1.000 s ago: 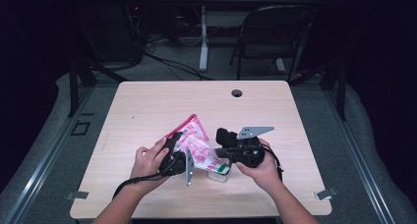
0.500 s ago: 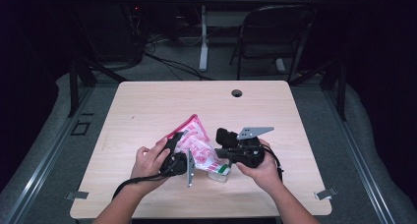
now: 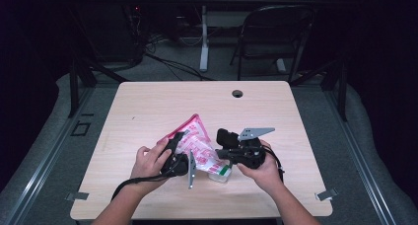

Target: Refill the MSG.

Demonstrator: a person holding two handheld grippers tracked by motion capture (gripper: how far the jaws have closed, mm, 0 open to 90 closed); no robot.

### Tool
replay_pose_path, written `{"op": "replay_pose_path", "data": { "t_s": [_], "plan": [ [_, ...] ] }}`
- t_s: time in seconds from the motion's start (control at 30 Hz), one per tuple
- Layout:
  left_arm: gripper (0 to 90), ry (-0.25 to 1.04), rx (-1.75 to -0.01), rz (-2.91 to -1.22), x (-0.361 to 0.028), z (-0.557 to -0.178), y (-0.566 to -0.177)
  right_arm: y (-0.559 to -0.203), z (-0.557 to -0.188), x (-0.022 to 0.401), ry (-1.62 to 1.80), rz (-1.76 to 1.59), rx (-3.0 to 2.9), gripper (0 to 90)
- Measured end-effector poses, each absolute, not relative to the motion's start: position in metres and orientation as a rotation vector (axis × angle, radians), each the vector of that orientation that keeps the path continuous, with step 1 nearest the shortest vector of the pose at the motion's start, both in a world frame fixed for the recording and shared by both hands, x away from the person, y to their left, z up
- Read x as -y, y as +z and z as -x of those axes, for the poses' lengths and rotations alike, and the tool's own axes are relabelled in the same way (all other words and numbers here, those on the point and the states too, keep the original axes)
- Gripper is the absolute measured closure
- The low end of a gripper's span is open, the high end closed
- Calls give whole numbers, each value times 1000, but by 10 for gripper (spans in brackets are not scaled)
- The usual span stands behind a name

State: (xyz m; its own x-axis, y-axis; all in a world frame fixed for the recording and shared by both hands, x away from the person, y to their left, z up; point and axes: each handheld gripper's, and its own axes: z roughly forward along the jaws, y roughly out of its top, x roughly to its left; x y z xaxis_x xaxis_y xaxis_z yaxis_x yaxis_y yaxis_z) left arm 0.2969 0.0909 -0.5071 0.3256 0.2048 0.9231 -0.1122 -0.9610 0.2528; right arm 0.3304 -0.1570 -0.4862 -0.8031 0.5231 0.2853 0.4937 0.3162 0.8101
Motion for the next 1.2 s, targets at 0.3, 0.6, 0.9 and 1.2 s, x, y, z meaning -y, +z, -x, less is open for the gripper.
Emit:
{"op": "replay_pose_path", "data": {
  "t_s": [0.3,0.6,0.9,1.2],
  "plan": [
    [606,1696,-62,-2321,-90,-297,-506,-486,-330,157,1536,-975,-2524,900],
    [608,1711,-45,-2312,-90,-296,-504,-486,-331,157,1536,-974,-2524,900],
    [610,1725,-33,-2312,-89,-296,-503,-486,-330,158,1540,-977,-2519,900],
    [611,1741,-17,-2304,-88,-296,-501,-486,-331,159,1544,-977,-2518,900]
  ]
}}
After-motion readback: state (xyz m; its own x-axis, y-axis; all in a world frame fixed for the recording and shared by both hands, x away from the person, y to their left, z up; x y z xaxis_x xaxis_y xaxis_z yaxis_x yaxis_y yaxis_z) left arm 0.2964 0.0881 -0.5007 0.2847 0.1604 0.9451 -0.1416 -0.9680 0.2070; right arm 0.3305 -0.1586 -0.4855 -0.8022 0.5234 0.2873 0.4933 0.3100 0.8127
